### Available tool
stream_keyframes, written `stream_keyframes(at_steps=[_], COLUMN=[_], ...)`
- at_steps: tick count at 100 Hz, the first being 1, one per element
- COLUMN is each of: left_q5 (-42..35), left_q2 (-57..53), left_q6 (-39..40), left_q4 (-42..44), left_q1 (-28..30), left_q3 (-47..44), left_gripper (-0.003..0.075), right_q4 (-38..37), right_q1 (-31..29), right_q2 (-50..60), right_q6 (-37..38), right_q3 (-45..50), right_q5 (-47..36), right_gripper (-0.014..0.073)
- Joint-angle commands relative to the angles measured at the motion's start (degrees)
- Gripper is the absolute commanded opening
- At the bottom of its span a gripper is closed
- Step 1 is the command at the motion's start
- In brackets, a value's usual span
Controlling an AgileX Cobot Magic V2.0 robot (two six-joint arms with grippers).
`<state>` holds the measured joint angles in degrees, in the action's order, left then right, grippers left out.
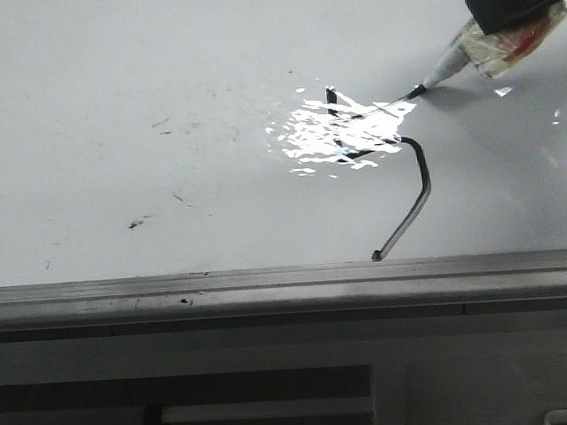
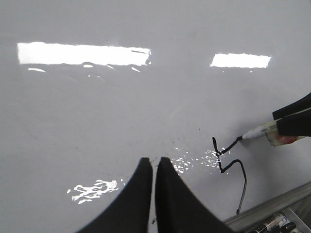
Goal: Write number 5 on whiteboard
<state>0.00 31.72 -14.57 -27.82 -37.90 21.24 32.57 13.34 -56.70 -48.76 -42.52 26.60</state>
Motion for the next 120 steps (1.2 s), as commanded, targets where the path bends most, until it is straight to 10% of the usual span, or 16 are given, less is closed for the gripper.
stream_keyframes(at_steps=[1,16,40,68,120], left_q5=[-3.5,2.0,21.9,31.1,27.2], left_q2=[0.0,0.5,7.8,21.0,32.9], left_q6=[0.5,-0.9,-10.8,-25.6,-26.9], left_q4=[-0.4,2.1,5.6,1.6,1.5], left_q1=[0.1,0.1,-2.5,-12.8,-18.8], left_q3=[1.7,3.5,14.5,24.1,28.2], left_gripper=[-0.0020,0.0014,0.0423,0.0378,0.0348], right_q4=[-1.9,-1.9,-1.9,-1.9,-1.9], right_q1=[1.9,9.0,19.0,27.1,34.8], right_q2=[2.6,5.3,3.6,1.4,1.4], right_q6=[-0.7,-4.2,-7.0,-7.1,-7.1], right_q3=[-2.9,-5.5,-6.3,-6.7,-6.7], right_q5=[-5.1,0.4,5.1,2.3,2.9], right_gripper=[-0.0044,-0.0046,-0.0045,-0.0045,-0.0045])
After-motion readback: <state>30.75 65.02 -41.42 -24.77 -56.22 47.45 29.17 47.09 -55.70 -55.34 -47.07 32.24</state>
